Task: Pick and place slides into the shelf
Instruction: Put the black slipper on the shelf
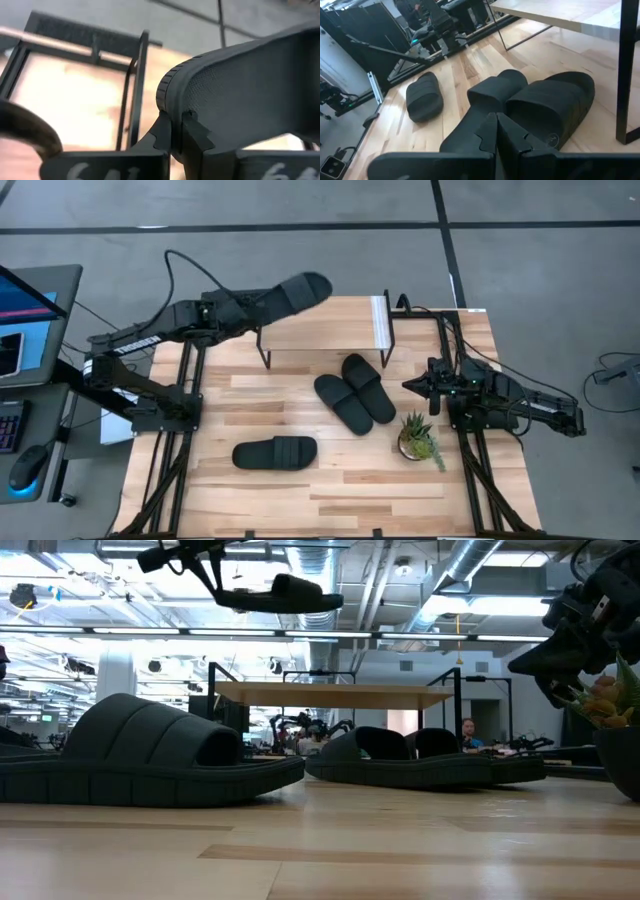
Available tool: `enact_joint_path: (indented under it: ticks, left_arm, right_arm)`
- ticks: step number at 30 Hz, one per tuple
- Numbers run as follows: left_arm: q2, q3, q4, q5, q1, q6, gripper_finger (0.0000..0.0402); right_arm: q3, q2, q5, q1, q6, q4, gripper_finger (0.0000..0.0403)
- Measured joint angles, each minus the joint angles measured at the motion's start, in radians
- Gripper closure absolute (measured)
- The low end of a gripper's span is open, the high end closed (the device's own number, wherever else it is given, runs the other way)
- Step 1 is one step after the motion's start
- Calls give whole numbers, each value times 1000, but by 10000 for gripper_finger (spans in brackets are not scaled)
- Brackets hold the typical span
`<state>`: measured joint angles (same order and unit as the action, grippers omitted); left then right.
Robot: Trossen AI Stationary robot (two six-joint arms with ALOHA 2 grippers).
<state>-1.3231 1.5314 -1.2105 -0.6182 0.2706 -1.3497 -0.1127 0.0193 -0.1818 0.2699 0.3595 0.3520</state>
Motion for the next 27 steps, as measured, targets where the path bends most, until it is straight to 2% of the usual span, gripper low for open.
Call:
enact_joint_path:
  ticks: [3, 9, 19, 24, 27]
  left_arm:
    - [0, 0, -41, 49, 0, -40, 401]
    - [-8, 1, -75, 61, -45, -140, 401]
    - [-107, 1, -124, -45, -223, -523, 401]
    - [-152, 1, -148, -66, -303, -730, 401]
    - [-176, 1, -108, -77, -335, -776, 401]
  right_arm:
    - [0, 0, -1, 0, 0, 0, 403]
    - [0, 0, -1, 0, -1, 2, 403]
    - [0, 0, -1, 0, -1, 5, 403]
    - [0, 0, -1, 0, -1, 7, 403]
    - [0, 0, -1, 0, -1, 7, 403]
